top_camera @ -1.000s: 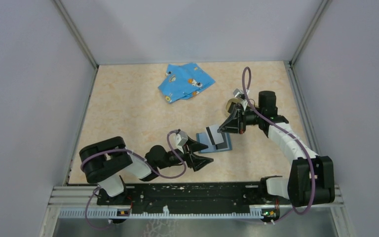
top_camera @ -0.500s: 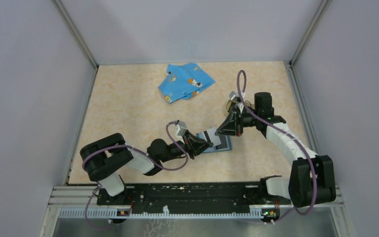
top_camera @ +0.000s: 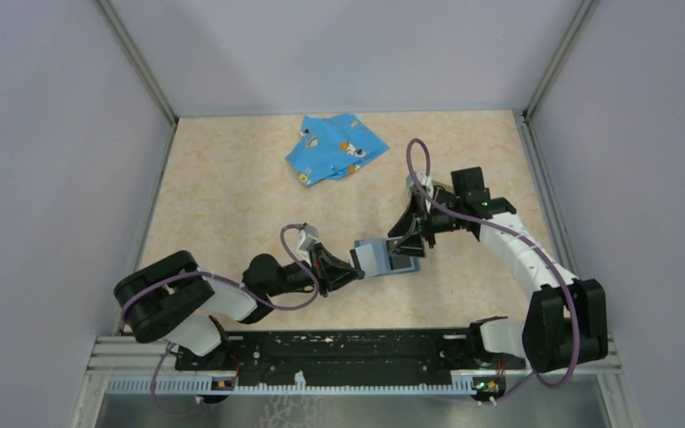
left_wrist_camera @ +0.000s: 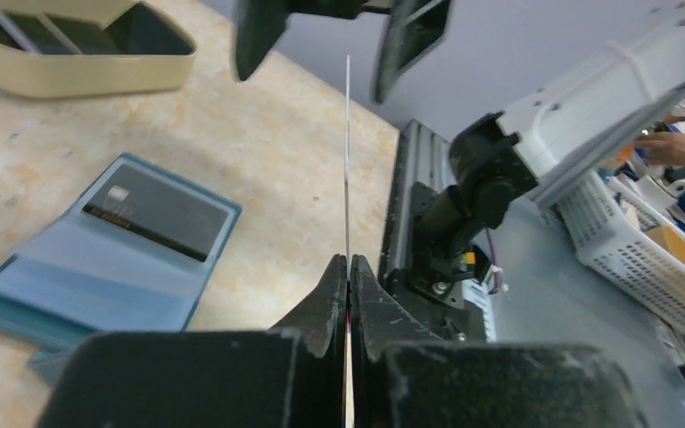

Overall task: Put the credit cards into the card holder
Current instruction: Insert the credit card into the card holder.

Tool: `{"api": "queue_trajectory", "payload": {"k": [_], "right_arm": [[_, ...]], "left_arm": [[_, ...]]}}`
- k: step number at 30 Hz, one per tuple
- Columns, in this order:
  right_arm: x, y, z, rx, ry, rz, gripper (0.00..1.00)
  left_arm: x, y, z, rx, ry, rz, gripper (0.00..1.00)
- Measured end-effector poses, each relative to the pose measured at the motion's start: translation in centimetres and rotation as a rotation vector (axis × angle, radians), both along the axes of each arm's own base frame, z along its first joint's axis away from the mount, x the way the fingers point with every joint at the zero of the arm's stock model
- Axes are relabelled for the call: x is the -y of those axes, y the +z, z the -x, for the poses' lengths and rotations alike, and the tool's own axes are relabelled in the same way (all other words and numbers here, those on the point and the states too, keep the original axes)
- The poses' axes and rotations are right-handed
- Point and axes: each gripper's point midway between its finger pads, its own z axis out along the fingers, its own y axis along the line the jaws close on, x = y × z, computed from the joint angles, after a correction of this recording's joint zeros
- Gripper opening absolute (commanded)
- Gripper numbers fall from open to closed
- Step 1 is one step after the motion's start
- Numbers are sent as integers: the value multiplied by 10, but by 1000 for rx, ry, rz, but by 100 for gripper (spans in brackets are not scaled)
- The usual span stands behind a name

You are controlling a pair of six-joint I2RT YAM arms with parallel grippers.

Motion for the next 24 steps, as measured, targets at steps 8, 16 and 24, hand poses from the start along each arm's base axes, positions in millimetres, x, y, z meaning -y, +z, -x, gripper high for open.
{"api": "queue_trajectory", "payload": {"k": [8,16,24], "right_arm": [[8,-12,-4,94,30,119,65],[5,-16,21,108,142,139,65],[0,-18,32,107,193,136,65]], "left_arm": [[-8,20,30,124,-149,-102,0],[-17,-2,36,113,-178,-245,0],[-14,-12,37,86,-207,-273,0]]}}
